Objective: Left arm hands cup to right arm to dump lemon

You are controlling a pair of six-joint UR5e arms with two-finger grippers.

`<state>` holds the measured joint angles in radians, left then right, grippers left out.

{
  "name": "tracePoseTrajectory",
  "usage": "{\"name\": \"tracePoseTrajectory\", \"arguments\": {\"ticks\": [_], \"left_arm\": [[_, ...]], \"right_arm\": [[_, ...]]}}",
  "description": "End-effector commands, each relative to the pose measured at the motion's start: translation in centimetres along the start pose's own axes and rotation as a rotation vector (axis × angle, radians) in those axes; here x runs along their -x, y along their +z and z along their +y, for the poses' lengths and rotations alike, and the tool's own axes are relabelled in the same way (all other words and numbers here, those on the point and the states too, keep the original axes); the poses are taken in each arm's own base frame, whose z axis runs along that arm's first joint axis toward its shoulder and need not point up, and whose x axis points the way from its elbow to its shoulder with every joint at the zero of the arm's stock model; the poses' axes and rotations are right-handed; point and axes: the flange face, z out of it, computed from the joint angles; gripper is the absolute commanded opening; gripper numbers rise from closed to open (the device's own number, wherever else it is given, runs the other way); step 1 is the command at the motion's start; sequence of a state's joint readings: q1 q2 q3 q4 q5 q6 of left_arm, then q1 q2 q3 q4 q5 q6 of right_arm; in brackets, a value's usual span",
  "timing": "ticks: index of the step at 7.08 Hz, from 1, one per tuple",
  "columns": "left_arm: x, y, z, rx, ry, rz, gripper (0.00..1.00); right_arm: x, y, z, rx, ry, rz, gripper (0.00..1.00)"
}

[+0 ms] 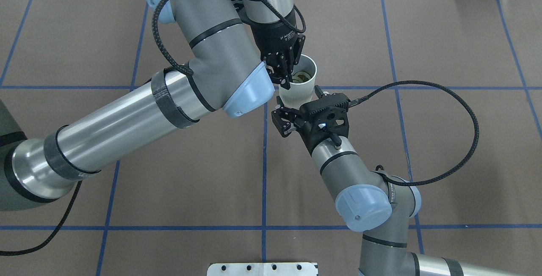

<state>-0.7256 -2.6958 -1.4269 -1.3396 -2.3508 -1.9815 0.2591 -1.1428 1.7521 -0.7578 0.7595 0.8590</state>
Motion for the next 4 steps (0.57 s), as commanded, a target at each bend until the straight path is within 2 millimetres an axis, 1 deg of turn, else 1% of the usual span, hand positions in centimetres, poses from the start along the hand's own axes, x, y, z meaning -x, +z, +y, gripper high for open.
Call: {"name": "tracePoseTrajectory", "arguments": {"ticks": [1,4], "left_arm": [[0.17,-0.10,0.16,0.011,0.002,-0.003,0.00],[0.57,-0.31,0.60,0.021,0.013,0.002,0.00]], "right_arm": [[-0.24,0.18,-0.24,-0.004,0.007,0.005,1.00],[-0.36,0.27,-0.36,-0.006,0.007,0.007,1.00]]}}
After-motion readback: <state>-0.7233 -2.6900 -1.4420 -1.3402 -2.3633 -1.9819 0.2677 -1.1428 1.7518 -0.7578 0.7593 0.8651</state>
